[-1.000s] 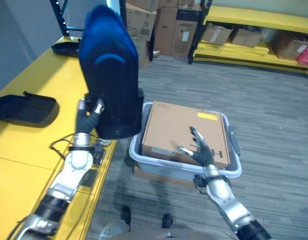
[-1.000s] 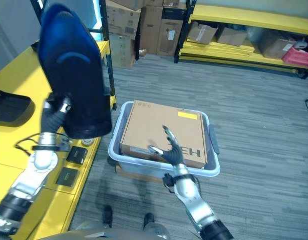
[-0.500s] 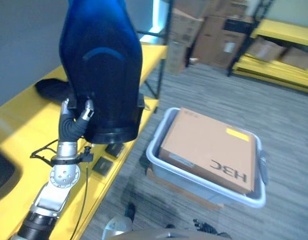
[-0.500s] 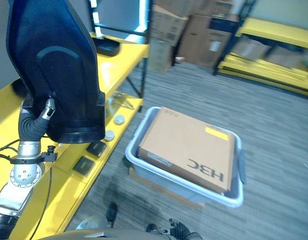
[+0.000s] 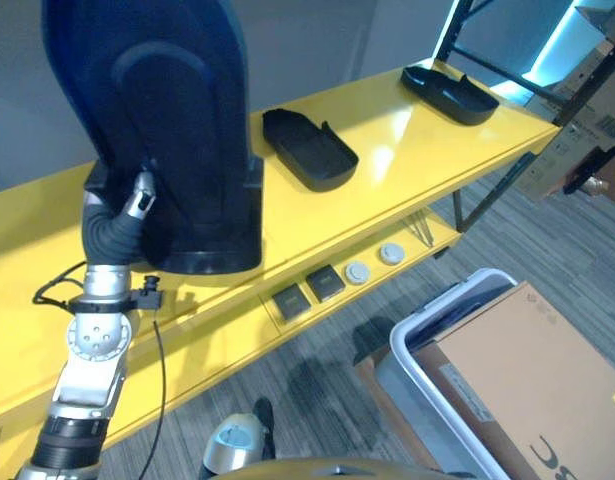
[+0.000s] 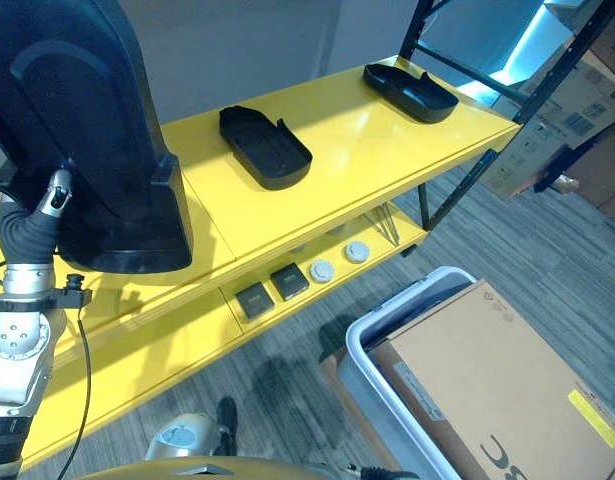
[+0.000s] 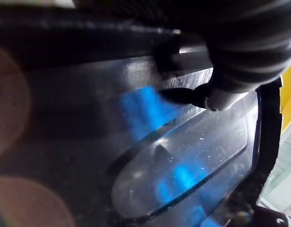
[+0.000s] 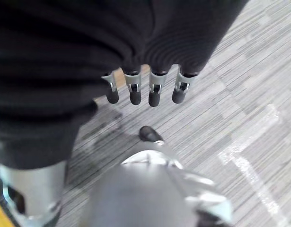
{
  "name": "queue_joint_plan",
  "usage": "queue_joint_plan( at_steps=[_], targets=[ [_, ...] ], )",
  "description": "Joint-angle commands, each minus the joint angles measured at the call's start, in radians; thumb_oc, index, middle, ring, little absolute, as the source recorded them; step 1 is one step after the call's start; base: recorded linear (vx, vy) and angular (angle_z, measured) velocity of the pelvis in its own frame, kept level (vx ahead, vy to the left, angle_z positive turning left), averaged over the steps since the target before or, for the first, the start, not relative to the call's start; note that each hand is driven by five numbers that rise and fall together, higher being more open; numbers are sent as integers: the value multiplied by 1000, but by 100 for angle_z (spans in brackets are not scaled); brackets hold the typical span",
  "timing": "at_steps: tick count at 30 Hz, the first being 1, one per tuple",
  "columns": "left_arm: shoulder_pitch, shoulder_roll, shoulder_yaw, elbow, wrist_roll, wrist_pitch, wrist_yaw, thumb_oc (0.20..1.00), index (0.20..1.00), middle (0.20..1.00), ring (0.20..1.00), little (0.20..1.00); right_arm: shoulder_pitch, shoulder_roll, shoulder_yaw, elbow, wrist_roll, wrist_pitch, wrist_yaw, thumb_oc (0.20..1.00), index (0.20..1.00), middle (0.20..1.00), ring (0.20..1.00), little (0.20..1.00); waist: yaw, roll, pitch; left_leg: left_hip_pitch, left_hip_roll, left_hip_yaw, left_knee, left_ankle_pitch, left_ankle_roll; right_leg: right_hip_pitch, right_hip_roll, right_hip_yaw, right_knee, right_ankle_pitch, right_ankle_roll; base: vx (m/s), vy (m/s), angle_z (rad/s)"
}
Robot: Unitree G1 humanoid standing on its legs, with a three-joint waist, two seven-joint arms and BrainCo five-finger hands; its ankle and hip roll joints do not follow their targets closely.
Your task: Move parts from the plastic box to the shelf.
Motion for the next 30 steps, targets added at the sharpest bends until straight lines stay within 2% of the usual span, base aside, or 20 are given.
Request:
queue_joint_plan(
  at_steps=[1,2,3,4,5,7,8,11,14,16,18,20,21,22,23,25,27,28,30],
  targets=[
    [-36,11,5,-73,-33,-43,-39,200,200,200,200,200,-7,1,13,19,13,0,18,1000,1000,1000,1000,1000,-8,41,-36,77,49,-61,1,-142,-83,-89,80,14,-14,53,-43,20,275,12],
    [-54,24,-2,-72,-50,-45,-63,200,200,200,200,200,-4,6,9,17,24,-22,35,1000,1000,1000,1000,1000,-13,49,-37,84,45,-58,0,-151,-63,-113,40,3,66,69,-35,22,278,3],
    [-61,27,-4,-69,-55,-49,-73,200,200,200,200,200,-4,9,6,15,28,-27,37,1000,1000,1000,1000,1000,-17,50,-36,85,41,-61,2,-156,-55,-127,24,12,104,74,-30,42,270,4],
    [-83,32,-18,-63,-47,-62,-89,200,200,200,200,200,-11,16,6,8,20,-32,27,1000,1000,1000,1000,1000,-35,54,-30,87,36,-74,12,-165,-41,-152,11,67,174,80,-27,37,169,11],
    [-96,31,-33,-59,-35,-70,-91,200,200,200,200,200,-15,19,8,7,-15,-38,30,1000,1000,1000,1000,1000,-50,53,-24,88,34,-87,20,-172,-33,-168,17,112,194,81,-25,52,117,10],
    [-142,32,-81,-38,-39,-82,-87,200,200,200,200,200,-16,27,22,27,-52,-55,47,1000,1000,1000,1000,1000,-96,46,-13,90,21,-158,19,-181,-16,-194,89,250,172,47,-26,22,-5,39],
    [-149,32,-87,-35,-41,-85,-83,200,200,200,200,200,-17,28,23,29,-67,-57,54,1000,1000,1000,1000,1000,-101,48,-9,79,23,-153,22,-163,-12,-200,96,243,161,63,-39,-17,-52,109],
    [-228,-7,-172,-26,-53,-55,-82,200,200,200,200,200,-24,54,75,48,-13,-52,26,1000,1000,1000,1000,1000,-159,37,-35,73,-10,-309,-23,-129,-10,-180,208,448,14,53,-60,55,-117,110],
    [-245,-43,-211,-37,-29,-18,-68,200,200,200,200,200,-32,50,87,52,16,-27,21,1000,1000,1000,1000,1000,-178,22,-66,61,-41,-379,-35,-125,-10,-164,262,547,-82,80,-77,51,-119,160],
    [-242,-46,-212,-46,-18,3,-56,200,200,200,200,200,-37,47,91,50,-11,-16,33,1000,1000,1000,1000,1000,-174,18,-71,58,-45,-384,-39,-121,-14,-157,267,548,-106,89,-80,2,-139,109],
    [-211,-39,-181,-64,-40,51,-27,200,200,200,200,200,-40,41,116,52,-83,1,56,1000,1000,1000,1000,1000,-150,9,-75,44,-52,-398,-30,-118,-25,-139,267,548,-170,113,-79,-10,-208,45],
    [-191,-40,-163,-69,-34,70,-11,200,200,200,200,200,-45,39,129,51,-109,21,46,1000,1000,1000,1000,1000,-138,9,-72,29,-55,-395,-21,-118,-27,-137,266,544,-184,114,-83,-61,-72,-15],
    [-182,-38,-160,-72,-30,77,-8,200,200,200,200,200,-45,37,127,54,-113,48,26,1000,1000,1000,1000,1000,-139,13,-58,12,-42,-338,-1,-120,-36,-136,257,511,-186,112,-86,-75,17,-8],
    [-181,-41,-161,-73,-32,77,-13,200,200,200,200,200,-43,36,124,55,-109,51,21,1000,1000,1000,1000,1000,-141,14,-55,7,-36,-321,6,-120,-39,-136,253,500,-185,111,-86,-119,100,27],
    [-178,-53,-170,-75,-30,81,-18,200,200,200,200,200,-32,26,100,69,-97,73,-11,1000,1000,1000,1000,1000,-152,19,-39,-15,0,-230,38,-118,-65,-131,232,443,-180,109,-84,-71,109,60],
    [-172,-57,-173,-76,-26,75,-15,200,200,200,200,200,-28,20,86,75,-99,80,-17,1000,1000,1000,1000,1000,-157,22,-32,-20,17,-200,48,-115,-77,-126,222,424,-178,108,-82,-38,144,113],
    [-148,-51,-174,-79,-51,50,-19,200,200,200,200,200,-28,-1,58,101,-131,90,-15,1000,1000,1000,1000,1000,-157,30,-25,-19,76,-154,48,-94,-109,-113,197,390,-172,102,-83,8,293,124],
    [-127,-45,-170,-82,-66,35,-19,200,200,200,200,200,-34,-16,48,121,-157,91,2,1000,1000,1000,1000,1000,-157,36,-23,-8,123,-144,32,-69,-134,-102,182,373,-166,94,-85,51,477,127],
    [-87,-30,-168,-81,-68,8,-13,200,200,200,200,200,-52,-41,56,137,-156,73,27,1000,1000,1000,1000,1000,-153,52,-28,12,256,-137,-18,31,-191,-83,149,357,-134,71,-86,118,625,106]
  ],
)
